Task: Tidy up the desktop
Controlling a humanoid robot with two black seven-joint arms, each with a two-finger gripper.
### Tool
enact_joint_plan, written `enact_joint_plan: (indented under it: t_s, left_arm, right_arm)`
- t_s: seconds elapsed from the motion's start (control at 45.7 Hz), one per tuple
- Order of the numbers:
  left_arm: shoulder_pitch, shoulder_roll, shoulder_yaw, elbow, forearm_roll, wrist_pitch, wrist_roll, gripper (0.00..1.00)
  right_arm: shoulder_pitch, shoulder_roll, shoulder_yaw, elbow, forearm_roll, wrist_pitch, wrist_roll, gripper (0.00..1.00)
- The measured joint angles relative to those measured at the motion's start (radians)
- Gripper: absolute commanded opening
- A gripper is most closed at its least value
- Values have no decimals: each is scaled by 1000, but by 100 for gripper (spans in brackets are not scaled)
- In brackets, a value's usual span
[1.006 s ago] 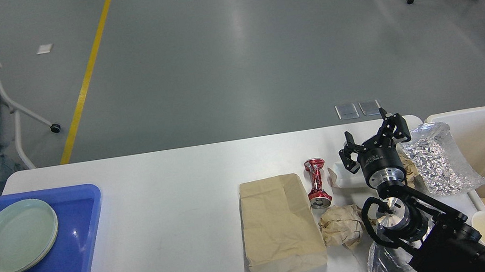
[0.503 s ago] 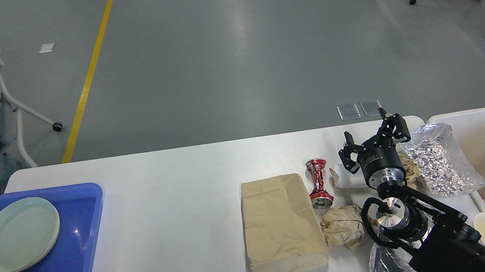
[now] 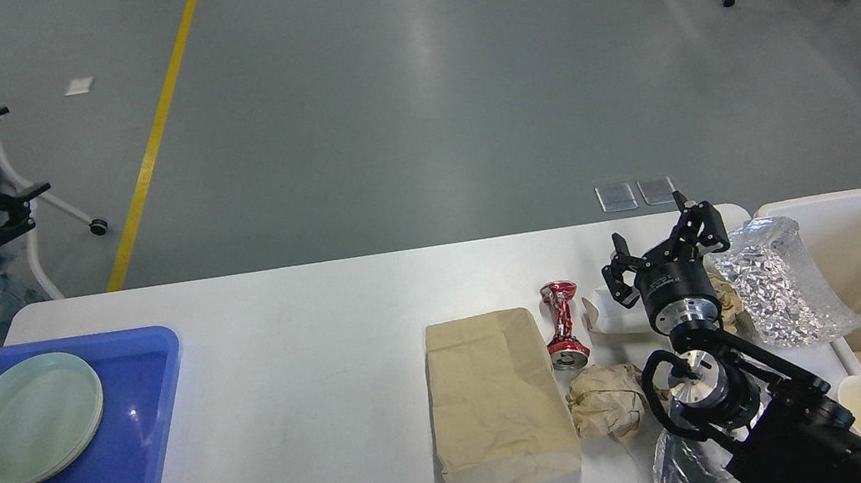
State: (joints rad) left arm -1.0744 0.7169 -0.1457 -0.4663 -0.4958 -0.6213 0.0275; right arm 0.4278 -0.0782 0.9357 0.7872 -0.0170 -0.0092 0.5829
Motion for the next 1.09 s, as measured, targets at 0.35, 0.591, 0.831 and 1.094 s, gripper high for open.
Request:
enact_joint_plan:
  t_s: [0.35, 0.591, 0.831, 1.094]
  left_arm:
    - [313, -159, -470, -30, 86, -75, -185, 96]
    - [558, -71, -758, -294, 216, -17, -203, 96]
    - [782, -212, -1156, -457, 501, 114, -209, 96]
    - [841, -286, -1292, -510, 649, 169, -198, 96]
  right_arm:
    - [0, 0, 0, 1, 0, 0, 0, 100]
    - [-1, 0, 0, 1, 0, 0, 0, 100]
    - [0, 0, 0, 1, 0, 0, 0, 100]
    - [0, 0, 0, 1, 0, 0, 0, 100]
